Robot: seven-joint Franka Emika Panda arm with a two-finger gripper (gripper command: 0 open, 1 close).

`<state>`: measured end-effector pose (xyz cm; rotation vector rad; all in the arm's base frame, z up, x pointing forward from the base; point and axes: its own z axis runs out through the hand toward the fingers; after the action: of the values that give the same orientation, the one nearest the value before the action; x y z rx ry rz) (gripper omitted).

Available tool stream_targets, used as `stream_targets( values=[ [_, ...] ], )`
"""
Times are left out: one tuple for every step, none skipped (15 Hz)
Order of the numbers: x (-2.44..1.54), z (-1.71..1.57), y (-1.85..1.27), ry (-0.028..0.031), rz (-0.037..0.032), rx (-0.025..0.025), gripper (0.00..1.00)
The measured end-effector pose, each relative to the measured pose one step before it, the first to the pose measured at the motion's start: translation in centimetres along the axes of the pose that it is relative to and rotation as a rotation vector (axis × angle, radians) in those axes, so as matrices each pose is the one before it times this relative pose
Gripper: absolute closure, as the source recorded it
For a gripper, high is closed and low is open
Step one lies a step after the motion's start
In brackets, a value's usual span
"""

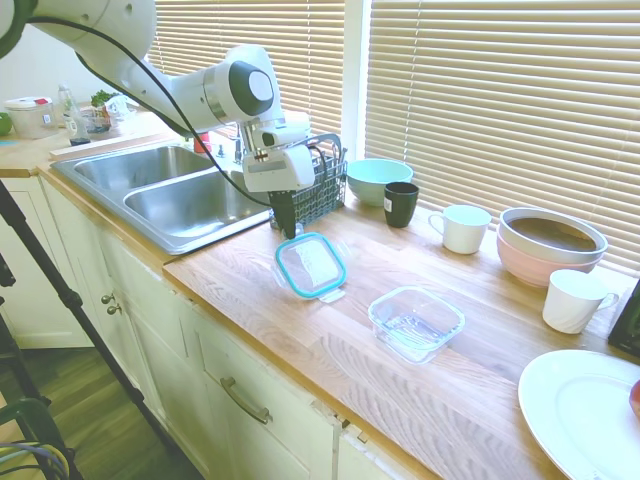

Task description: Cover the lid of the food container

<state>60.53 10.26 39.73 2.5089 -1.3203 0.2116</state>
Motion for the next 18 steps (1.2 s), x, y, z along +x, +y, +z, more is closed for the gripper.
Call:
stream_targets(
  values=[
    [0.091, -0.53, 0.487, -0.01113, -0.00547, 0.0098, 1.0],
    [0.103, -0.62, 0.462, -0.00875, -0.00496, 0.01141, 1.0],
    [0.092, -0.438, 0.413, -0.00896, -0.00382, 0.00943, 1.0],
    [0.107, -0.305, 0.323, -0.00822, -0.00305, 0.01108, 1.0],
    [0.177, -0.294, 0.265, -0.00494, -0.00369, 0.01117, 1.0],
    [0.135, -0.206, 0.36, -0.00513, -0.00261, 0.00865, 1.0],
    [0.069, -0.101, 0.379, -0.00635, -0.00134, 0.00965, 1.0],
    [0.084, -0.198, 0.442, -0.00545, 0.0, 0.01092, 1.0],
    [0.107, -0.181, 0.453, -0.00611, -0.00179, 0.00964, 1.0],
    [0.099, -0.286, 0.482, -0.00313, -0.00178, 0.00911, 1.0],
    [0.067, -0.306, 0.451, -0.00402, -0.00208, 0.00633, 1.0],
    [-0.009, -0.401, 0.455, -0.00153, -0.00136, 0.00714, 1.0],
    [-0.064, -0.408, 0.414, 0.00085, -0.00264, 0.00626, 1.0],
    [-0.074, -0.528, 0.313, 0.00103, -0.00184, 0.00814, 1.0],
    [-0.144, -0.564, 0.354, 0.00044, -0.00254, 0.00872, 1.0],
    [-0.093, -0.497, 0.345, 0.00087, -0.00196, 0.00744, 1.0],
    [0.034, -0.549, 0.3, 0.00281, -0.00161, 0.0084, 1.0],
    [0.089, -0.42, 0.281, 0.00159, -0.00106, 0.00673, 1.0]
  ],
)
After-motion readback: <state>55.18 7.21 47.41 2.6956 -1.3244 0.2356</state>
